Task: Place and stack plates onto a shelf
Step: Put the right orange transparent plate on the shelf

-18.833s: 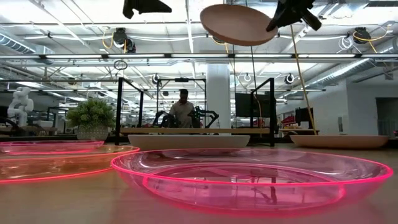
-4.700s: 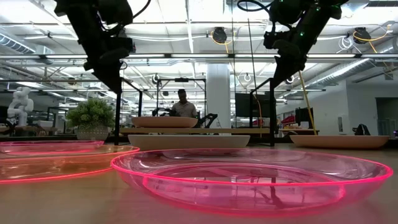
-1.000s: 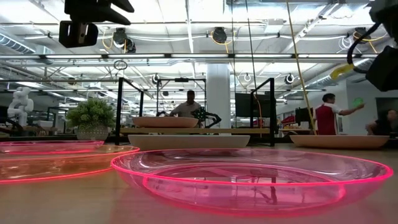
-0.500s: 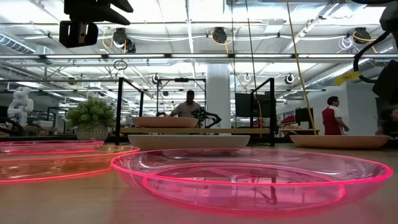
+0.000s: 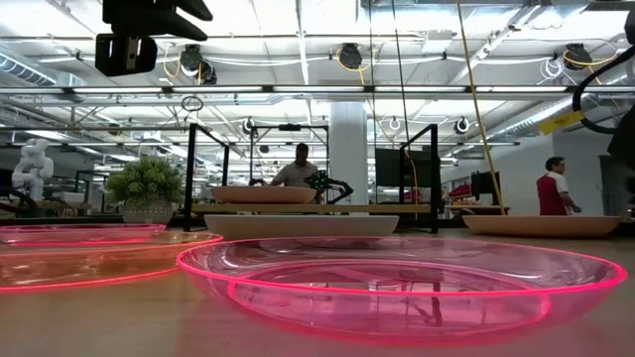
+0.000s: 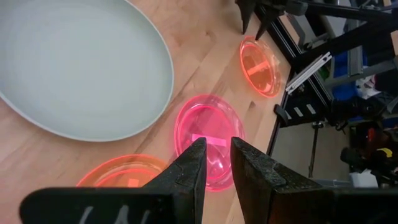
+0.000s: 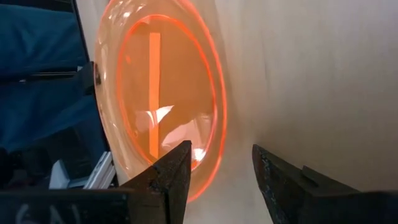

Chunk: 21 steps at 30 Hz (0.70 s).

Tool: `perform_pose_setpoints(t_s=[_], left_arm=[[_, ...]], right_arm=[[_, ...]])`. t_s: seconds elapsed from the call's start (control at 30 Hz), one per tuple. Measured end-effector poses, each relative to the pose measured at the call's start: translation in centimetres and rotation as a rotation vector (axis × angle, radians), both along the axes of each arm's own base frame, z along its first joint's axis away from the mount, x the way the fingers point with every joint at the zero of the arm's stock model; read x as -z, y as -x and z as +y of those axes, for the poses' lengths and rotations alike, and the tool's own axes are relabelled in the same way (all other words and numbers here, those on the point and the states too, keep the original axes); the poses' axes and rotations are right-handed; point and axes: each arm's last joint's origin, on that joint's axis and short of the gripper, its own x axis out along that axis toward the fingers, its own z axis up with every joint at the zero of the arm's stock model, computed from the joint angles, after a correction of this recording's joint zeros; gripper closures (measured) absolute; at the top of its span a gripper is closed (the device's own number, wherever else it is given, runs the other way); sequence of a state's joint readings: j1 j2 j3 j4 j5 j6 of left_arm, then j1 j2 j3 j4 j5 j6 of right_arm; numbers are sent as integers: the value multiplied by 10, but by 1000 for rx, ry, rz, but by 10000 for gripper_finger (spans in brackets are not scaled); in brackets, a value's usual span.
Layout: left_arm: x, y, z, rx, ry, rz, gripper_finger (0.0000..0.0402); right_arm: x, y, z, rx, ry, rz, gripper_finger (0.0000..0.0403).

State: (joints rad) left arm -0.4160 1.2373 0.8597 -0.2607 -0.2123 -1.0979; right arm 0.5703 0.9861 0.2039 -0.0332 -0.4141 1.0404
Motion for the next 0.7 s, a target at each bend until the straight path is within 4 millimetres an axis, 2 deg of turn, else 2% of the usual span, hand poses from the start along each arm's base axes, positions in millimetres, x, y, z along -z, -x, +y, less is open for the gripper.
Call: perform_pose_setpoints(t_s=[0.23,0.33,0.7], left_arm=[[0,0,1,-18,-7,-4,325],[0,0,1,-19,-8,-4,325],[0,0,1,-16,-11,-5,325]], right_arm=[[4,-4,7,48,-1,4,252],[7,-4,7,66,7,40,266],[9,-4,7,71,17,57,395]])
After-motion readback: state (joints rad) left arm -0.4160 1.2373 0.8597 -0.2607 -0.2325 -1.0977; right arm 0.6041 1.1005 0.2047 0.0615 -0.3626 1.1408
